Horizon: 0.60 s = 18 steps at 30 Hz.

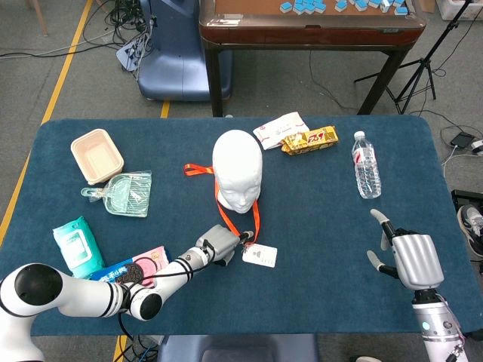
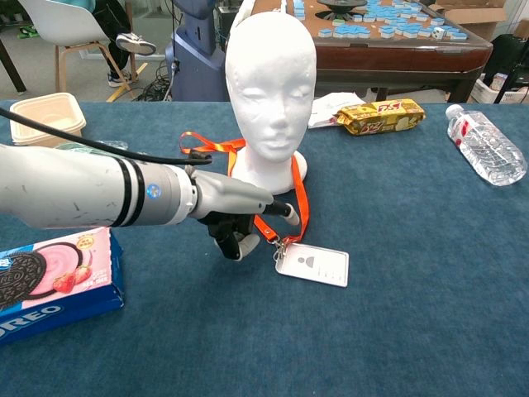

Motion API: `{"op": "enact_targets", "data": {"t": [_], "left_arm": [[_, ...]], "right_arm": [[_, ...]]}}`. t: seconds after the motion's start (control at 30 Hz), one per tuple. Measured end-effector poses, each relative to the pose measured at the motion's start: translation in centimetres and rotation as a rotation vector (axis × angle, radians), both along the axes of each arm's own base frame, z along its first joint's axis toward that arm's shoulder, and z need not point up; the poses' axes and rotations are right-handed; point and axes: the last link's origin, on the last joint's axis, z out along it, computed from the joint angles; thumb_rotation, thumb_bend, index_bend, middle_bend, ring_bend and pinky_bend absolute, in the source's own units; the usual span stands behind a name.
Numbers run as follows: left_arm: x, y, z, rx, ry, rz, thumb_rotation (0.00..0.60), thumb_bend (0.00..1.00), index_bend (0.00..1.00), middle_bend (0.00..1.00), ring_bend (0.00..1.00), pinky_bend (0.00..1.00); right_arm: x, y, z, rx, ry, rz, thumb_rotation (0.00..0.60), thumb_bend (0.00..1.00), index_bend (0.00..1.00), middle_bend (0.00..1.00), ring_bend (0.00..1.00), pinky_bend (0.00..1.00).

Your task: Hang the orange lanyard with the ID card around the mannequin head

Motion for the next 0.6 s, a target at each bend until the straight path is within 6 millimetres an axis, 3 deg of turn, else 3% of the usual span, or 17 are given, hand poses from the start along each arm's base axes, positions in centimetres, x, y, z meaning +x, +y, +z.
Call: {"op": "enact_targets", "data": {"t": [0.2,0.6], "left_arm": [[0.6,-0.5,0.2,-0.005,-0.044,-0.008,0.600,0.65,0.06,0.90,0.92,0.88],[2.0,-1.1,-2.0,-0.028,-0.018,-0.045,0.600,0.65,0.06,0.91,0.92,0.88]], "right_arm": [[0.0,-0.1,0.0,0.001,-0.001,0.001,0.600,0.28,0.18,0.60,0.59,0.66],[-0.6,0.2,0.4,-0.012,-0.011,-0.013,0.600,0.28,0.18,0.60,0.59,0.66]]}}
